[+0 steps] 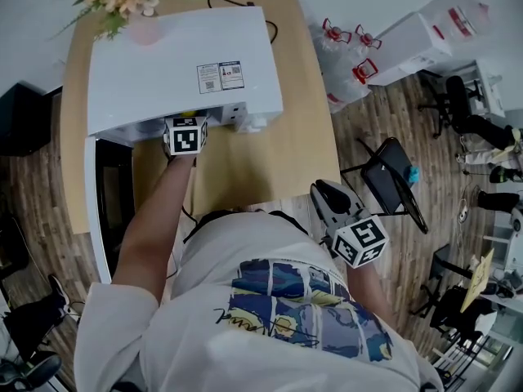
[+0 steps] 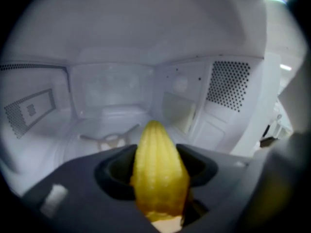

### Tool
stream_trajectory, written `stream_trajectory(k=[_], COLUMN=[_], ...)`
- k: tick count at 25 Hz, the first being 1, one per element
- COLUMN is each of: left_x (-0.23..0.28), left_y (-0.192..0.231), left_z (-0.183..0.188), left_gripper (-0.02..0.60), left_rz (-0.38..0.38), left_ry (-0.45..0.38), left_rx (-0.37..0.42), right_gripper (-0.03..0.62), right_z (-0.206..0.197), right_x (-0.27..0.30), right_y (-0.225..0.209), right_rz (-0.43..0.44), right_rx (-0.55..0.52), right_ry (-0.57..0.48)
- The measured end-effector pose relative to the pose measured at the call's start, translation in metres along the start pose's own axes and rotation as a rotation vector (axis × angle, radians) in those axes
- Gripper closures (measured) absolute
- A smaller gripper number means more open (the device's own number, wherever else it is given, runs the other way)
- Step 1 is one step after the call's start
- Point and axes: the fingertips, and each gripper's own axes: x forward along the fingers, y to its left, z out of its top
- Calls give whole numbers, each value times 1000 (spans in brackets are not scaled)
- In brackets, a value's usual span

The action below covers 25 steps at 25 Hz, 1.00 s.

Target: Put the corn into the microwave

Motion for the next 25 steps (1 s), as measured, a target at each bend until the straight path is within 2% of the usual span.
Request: stream_trajectory(k=[2, 6, 10, 14, 21, 25], left_x=[2, 4, 3, 0, -16, -32], left_y=[-1, -2, -1, -1, 5, 8], left_z=[0, -4, -4, -5, -14, -24], left_gripper=[325, 327, 322, 267, 239, 236], left_rz=[6, 38, 54, 56, 104, 151], left_ry=[16, 57, 63, 48, 44, 48], left_rx=[-3, 39, 46, 35, 16, -5], right_gripper=[548, 548, 548, 548, 548, 548], right_z=[0, 2, 2, -4, -9, -13], right_x=[2, 7, 5, 0, -13, -20], right_y=[3, 6, 7, 6, -6, -12], right_rz=[9, 19, 26, 29, 45, 87], right_rx=[-3, -6, -8, -9, -19, -30], right_ry=[6, 4, 1, 3, -10, -7])
